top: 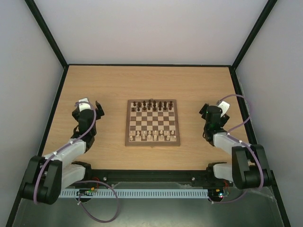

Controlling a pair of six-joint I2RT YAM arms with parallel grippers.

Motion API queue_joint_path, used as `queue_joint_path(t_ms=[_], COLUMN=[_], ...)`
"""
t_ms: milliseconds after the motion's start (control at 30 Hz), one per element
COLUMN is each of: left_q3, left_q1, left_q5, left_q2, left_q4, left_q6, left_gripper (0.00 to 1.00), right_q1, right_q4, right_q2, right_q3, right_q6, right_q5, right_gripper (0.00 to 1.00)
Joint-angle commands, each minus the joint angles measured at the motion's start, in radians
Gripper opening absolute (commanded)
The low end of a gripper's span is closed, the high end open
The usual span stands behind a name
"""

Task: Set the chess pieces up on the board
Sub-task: Reset both arms

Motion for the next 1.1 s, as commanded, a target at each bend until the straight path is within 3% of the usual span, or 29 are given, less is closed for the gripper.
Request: queue_joint_path(t_ms=[0,233,467,533,600,1067], left_q3=[0.02,0.004,0.028,0.022,0.006,0.1], left_q1=[0.024,0.079,0.133,0.161,0.186,0.181], left_q5=[-0.031,0.1,0.131,0.151,0.168,0.194], left_q2=[0.078,0.258,0.309,0.311,0.321,0.435], left_q4=[0.168,0.354,0.385,0.411,0.458,0.402], left_q6=[0.055,0.073,0.094,0.087,0.077,0.104], left_gripper=[0.99,0.99,0.99,0.99,0.99,0.99], right_q1=[-0.007,-0.03,-0.03,-0.03,-0.03,-0.03], right_q4=[0.2,0.485,0.455,0.551,0.71,0.66], right_q2=[0.076,0.159,0.256,0.251,0.274,0.283], right_q3=[-0.017,-0.117,-0.044,-0.103,-0.179,-0.148], right_q6=[-0.044,-0.113,-0.181,-0.214,-0.206,-0.226], right_q5=[0.104,0.039,-0.083,-0.158,-0.127,-0.177], right_gripper=[0.99,0.99,0.99,0.99,0.99,0.99])
